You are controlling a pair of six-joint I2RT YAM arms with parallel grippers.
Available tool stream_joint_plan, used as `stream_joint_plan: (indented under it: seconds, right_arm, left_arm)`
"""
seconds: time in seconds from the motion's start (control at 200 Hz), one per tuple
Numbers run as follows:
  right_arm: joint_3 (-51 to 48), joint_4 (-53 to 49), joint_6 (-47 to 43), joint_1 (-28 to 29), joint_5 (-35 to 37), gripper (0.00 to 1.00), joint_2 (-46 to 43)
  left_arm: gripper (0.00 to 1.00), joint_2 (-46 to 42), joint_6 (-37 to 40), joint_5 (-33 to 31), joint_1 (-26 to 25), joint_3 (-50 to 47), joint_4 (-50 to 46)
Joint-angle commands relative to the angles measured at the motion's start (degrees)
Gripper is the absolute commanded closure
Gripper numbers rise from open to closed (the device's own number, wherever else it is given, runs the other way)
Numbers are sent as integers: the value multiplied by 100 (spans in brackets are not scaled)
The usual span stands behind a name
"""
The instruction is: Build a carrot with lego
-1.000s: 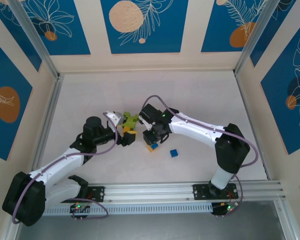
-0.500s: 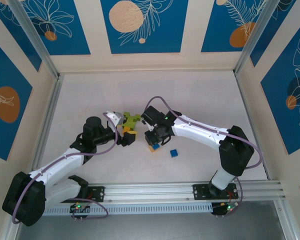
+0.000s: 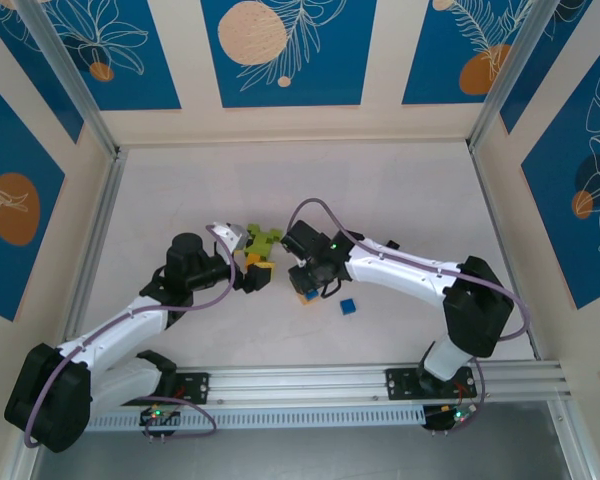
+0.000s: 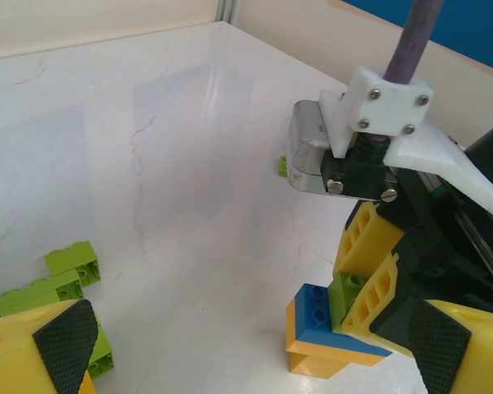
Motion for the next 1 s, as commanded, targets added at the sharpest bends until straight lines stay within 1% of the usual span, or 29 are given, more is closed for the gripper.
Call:
stream_joint_plan:
  seconds: [0.0,0.15,0.375,0.555,0.79,0.89,0.995]
  right_arm:
    - [-436,-96,180,80,-125,74,167]
    - [-592,69,228,113,-214,74,196]
    - [-516,-66,161,144,-203,74,300]
    - [-357,-237,112,144,-194,68,328]
    - [-151,-295,65,144,-166,65,185]
    - [-54,-334,30,139,-130,61,90]
    - [36,-374,-7,134,-152,48,-38]
  left_arm:
    - [1,-79,67,144,3,142,125]
    - [1,-62,57,141,5,142,126]
    - [1,-47,66,154,5,150,126]
    - [0,-53,63,149,5,142,126]
    - [1,-67,70,149,9,142,126]
    - [1,-77,64,148,7,151,117]
    - [0,-93,64,148,9,149,108]
